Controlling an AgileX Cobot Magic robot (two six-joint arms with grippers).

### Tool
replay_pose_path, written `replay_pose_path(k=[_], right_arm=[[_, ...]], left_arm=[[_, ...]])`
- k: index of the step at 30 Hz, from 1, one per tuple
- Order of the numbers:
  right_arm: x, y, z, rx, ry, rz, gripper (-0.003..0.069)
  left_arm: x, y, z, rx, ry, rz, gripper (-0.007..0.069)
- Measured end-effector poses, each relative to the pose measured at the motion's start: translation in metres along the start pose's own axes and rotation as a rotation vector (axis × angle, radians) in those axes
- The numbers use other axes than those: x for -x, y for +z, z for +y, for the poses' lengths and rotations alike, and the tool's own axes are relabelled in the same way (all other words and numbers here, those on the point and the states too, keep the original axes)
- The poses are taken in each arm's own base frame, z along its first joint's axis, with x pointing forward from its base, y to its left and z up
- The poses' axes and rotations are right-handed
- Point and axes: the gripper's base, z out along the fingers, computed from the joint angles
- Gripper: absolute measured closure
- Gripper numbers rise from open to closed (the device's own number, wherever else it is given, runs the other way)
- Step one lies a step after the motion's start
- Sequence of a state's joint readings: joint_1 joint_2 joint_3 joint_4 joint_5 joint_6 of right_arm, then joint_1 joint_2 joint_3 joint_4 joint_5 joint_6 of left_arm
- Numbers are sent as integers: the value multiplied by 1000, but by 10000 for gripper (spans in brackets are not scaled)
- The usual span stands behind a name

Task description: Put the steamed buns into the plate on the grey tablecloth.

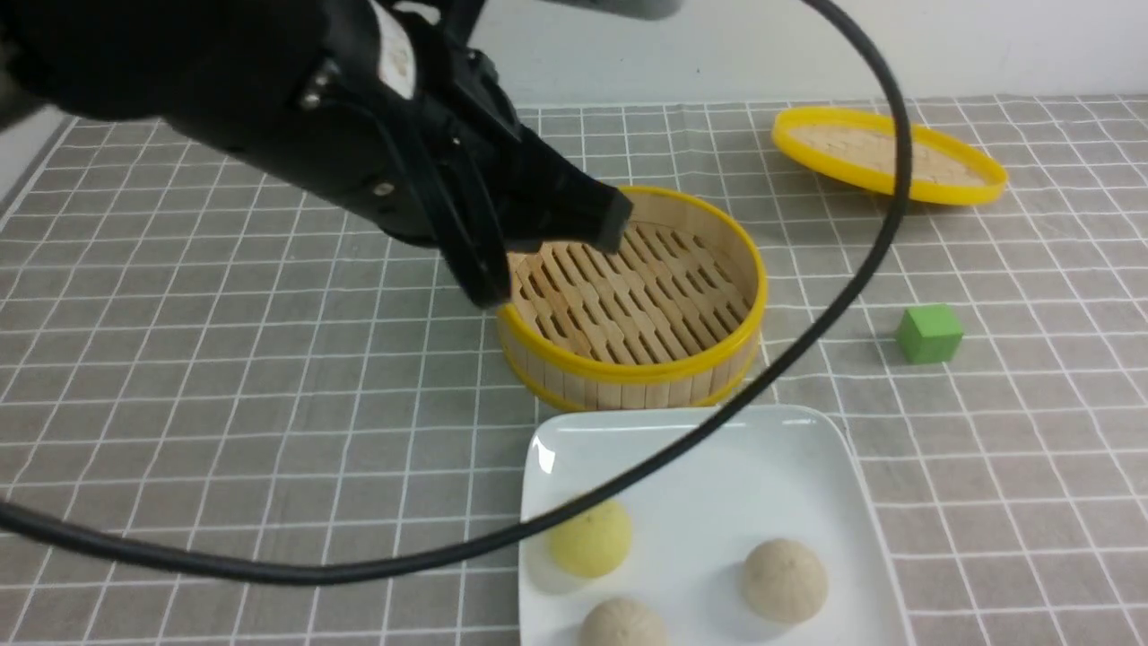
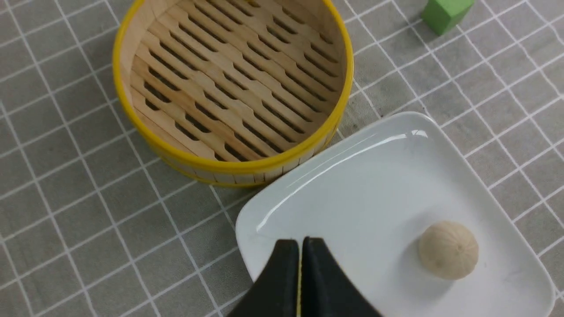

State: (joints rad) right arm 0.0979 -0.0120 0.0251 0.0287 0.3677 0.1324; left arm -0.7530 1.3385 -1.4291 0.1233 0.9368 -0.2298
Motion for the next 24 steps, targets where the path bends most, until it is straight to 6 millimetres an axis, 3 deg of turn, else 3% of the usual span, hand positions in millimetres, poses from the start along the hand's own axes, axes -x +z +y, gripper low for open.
replay_pose_path(k=[7,8,13,17,24], right_arm=[[-2,0,5,86,-20,32,612],[-2,0,5,87,-21,32,612],[-2,-1,3,64,-24,33,599],[-1,0,-1,-12,-38,21,592],[-1,-1,-3,-47,-53,17,583]], left_arm=[[-9,-60,8,-8,-16,-80,589],[-9,-60,8,-7,-16,-76,589],[-25,-97,15,1,-27,-70,589],[-34,-115,20,20,-27,-61,589],[-43,-128,27,77,-16,-52,589]])
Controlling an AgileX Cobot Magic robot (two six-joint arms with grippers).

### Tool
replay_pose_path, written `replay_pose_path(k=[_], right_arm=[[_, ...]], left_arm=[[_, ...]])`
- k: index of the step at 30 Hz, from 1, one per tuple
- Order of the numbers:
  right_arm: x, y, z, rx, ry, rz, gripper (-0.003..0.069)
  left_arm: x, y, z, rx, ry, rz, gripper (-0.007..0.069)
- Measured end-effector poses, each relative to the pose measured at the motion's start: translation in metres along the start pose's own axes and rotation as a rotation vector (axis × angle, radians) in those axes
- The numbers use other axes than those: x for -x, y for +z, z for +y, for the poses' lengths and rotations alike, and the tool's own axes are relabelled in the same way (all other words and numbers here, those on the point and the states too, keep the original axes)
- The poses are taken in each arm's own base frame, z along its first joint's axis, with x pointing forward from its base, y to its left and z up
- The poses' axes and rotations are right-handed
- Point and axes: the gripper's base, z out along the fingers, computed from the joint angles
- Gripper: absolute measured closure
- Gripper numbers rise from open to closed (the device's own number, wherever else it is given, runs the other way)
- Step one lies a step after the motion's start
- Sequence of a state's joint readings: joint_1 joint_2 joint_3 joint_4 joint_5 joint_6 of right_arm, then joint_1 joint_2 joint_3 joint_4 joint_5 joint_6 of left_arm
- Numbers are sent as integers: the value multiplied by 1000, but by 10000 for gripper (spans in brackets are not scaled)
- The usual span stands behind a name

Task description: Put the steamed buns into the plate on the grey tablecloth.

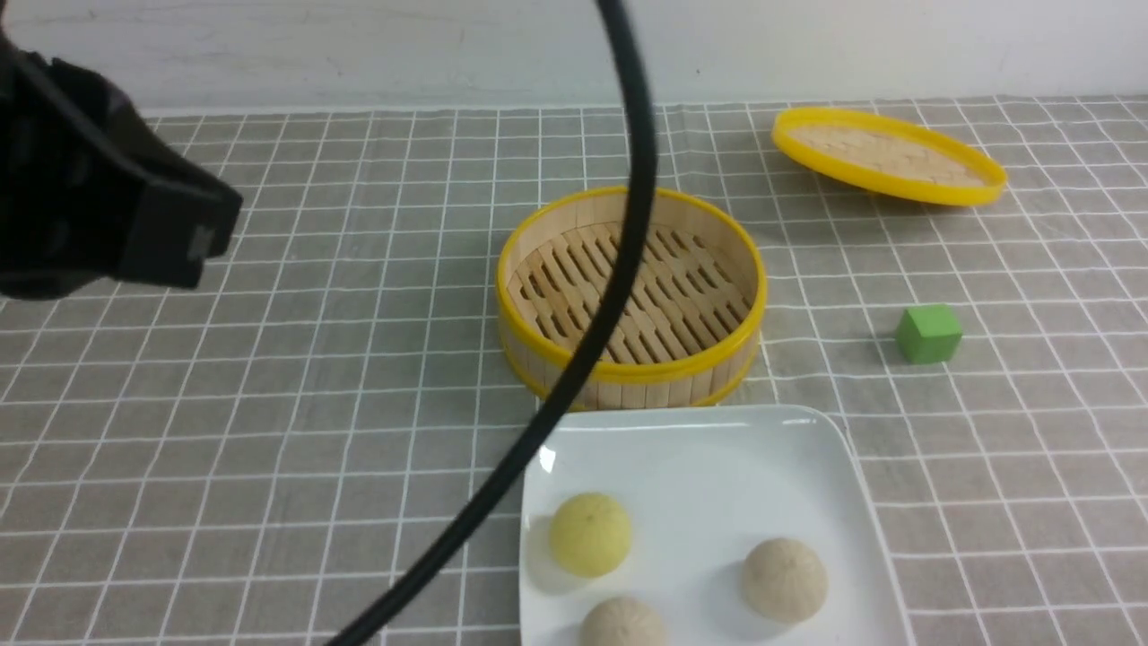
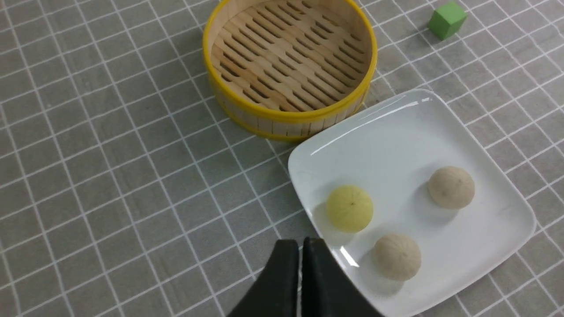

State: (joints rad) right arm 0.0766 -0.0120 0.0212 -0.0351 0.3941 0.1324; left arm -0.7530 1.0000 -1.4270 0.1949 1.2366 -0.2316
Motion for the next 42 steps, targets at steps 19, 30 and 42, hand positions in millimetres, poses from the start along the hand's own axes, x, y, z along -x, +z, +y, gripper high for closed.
replay_pose_path(k=[19,30,42], right_arm=[[0,0,0,-1,-3,0,566],[0,0,0,-2,-4,0,557],[0,0,0,-2,-4,0,547]], left_arm=[[-144,39,10,-191,-348,-361,610],[-163,58,9,-209,-342,-380,604],[-185,71,15,-129,-271,-345,590]])
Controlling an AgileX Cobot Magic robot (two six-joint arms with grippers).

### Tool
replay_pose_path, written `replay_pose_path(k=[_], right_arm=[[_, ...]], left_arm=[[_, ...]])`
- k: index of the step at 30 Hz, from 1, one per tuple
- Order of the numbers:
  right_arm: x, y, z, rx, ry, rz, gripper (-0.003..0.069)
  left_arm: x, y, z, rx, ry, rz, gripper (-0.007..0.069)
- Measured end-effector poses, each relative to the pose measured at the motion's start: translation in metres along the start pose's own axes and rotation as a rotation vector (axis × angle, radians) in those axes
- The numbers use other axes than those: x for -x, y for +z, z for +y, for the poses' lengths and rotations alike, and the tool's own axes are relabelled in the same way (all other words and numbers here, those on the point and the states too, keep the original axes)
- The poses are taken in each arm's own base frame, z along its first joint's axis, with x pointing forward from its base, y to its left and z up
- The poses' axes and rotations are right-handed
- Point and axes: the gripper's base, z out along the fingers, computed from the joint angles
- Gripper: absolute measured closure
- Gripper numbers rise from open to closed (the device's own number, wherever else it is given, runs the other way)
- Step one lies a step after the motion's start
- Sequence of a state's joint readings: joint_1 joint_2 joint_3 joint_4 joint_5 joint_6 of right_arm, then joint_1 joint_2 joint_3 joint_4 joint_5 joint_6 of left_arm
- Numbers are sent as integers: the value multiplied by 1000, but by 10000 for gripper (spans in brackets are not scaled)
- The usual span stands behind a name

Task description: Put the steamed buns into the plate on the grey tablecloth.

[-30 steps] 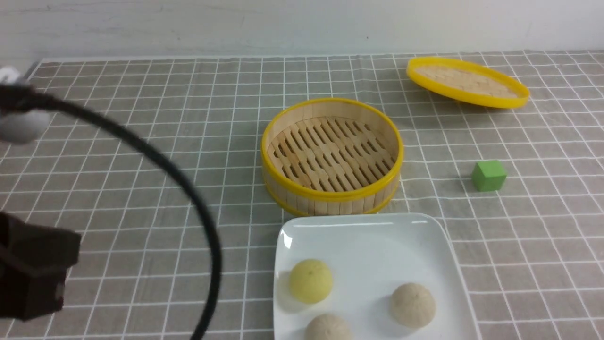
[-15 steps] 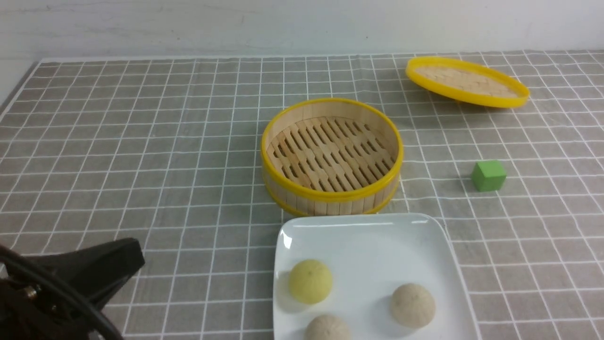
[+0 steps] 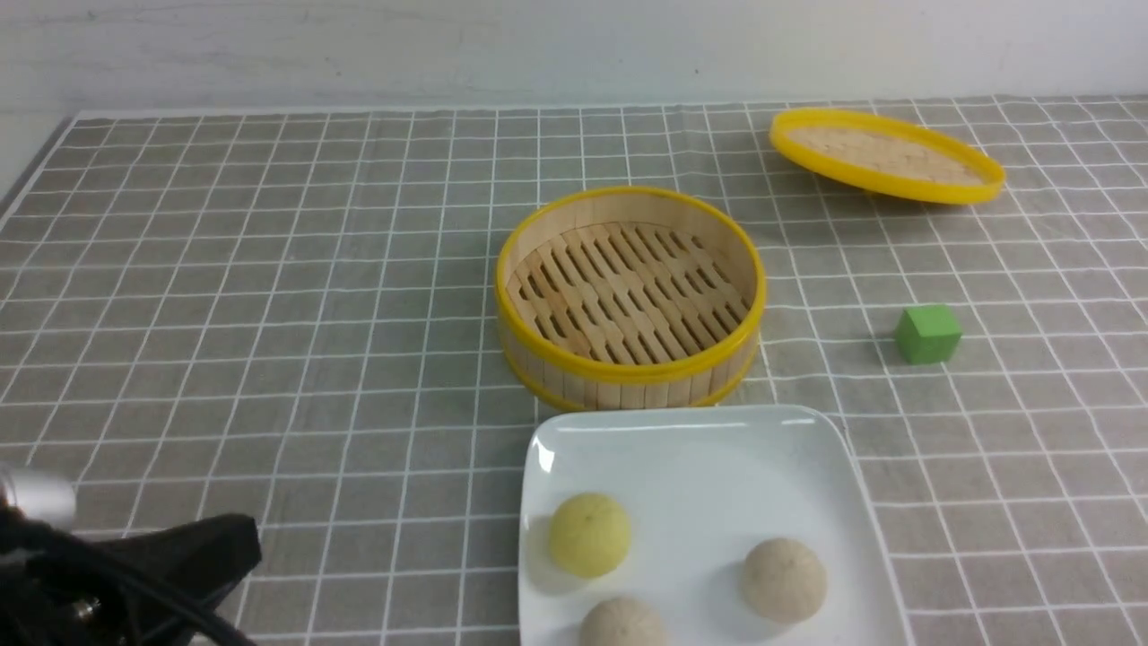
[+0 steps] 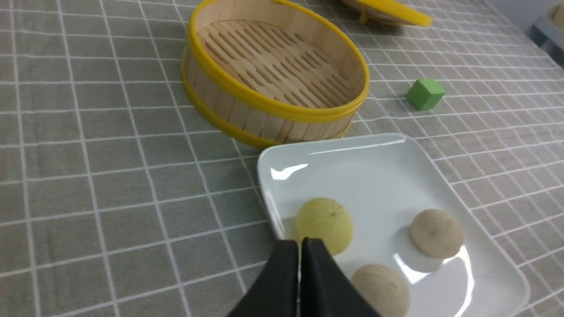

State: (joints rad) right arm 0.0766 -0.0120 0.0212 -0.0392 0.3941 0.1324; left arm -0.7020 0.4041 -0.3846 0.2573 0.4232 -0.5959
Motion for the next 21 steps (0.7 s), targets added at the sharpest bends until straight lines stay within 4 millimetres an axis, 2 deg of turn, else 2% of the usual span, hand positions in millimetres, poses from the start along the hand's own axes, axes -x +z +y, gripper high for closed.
replay_pose_path(k=[2,6,12,17,21], right_arm=[[0,0,0,0,0,0,543],[0,0,0,0,0,0,538],[0,0,0,0,0,0,529],[0,0,0,0,0,0,524],[0,0,0,0,0,0,517]], left_arm=[[-15,-2,12,55,32,-42,587],[-31,-7,25,143,59,-105,583],[-78,-8,52,378,114,-149,573],[-96,-7,62,463,96,-168,571],[-99,-7,63,470,89,-156,570]])
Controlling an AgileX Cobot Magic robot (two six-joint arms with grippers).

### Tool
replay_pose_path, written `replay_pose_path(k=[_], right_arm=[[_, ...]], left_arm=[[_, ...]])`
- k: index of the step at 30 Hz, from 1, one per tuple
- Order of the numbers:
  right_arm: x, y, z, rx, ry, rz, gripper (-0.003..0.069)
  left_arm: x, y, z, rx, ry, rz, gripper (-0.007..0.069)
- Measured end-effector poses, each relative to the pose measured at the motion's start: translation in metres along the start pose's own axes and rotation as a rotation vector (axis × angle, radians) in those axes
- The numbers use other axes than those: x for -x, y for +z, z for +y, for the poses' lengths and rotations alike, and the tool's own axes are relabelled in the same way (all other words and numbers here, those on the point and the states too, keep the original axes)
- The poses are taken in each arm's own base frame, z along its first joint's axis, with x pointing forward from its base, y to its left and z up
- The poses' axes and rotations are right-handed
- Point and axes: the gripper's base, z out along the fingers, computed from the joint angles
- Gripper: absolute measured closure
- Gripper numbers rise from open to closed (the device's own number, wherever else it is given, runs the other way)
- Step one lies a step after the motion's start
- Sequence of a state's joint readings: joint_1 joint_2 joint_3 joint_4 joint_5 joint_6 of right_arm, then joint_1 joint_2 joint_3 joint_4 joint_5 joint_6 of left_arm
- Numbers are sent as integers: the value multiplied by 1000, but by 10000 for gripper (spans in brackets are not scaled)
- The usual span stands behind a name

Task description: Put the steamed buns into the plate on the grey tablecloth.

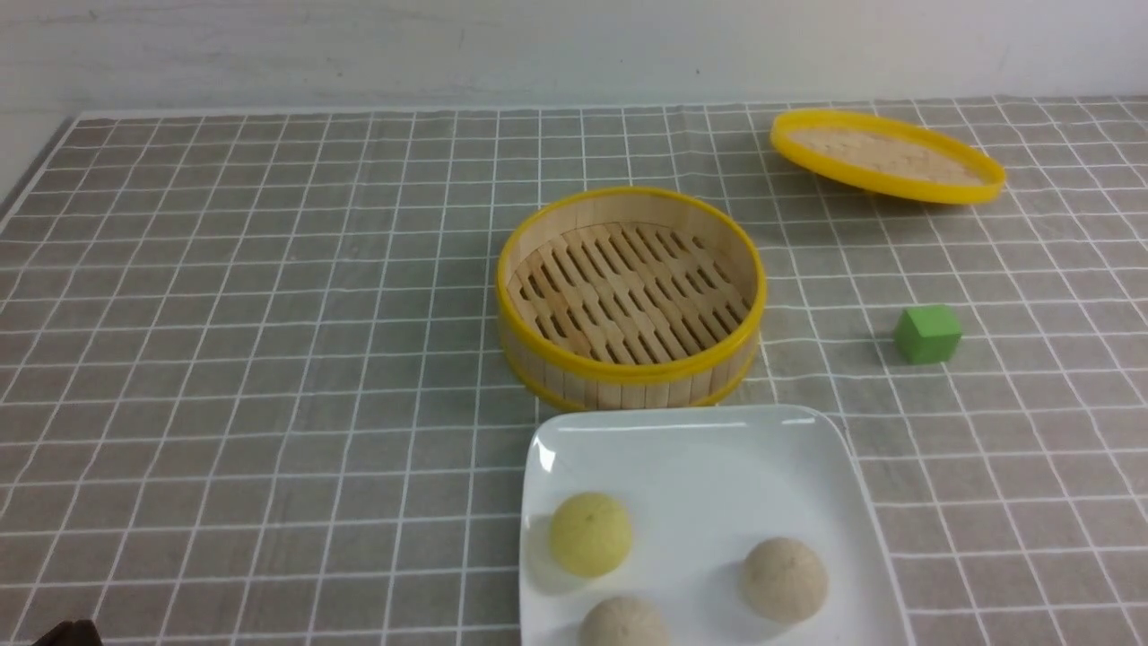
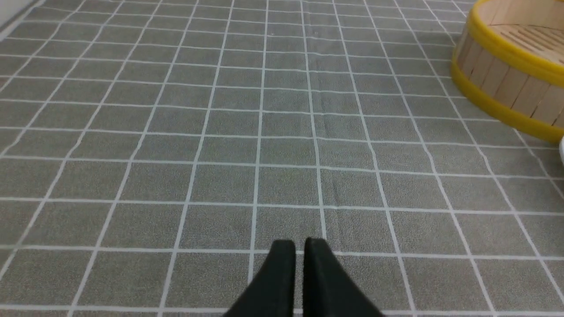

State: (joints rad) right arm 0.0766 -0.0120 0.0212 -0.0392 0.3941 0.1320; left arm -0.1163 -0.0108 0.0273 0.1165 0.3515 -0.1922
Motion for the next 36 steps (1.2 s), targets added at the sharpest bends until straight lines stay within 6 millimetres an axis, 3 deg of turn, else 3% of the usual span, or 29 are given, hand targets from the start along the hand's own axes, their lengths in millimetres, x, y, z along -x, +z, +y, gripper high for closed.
replay_pose_path(k=[36], right_arm=[[0,0,0,0,0,0,476]], left_arm=[[-1,-1,7,140,-20,7,545]])
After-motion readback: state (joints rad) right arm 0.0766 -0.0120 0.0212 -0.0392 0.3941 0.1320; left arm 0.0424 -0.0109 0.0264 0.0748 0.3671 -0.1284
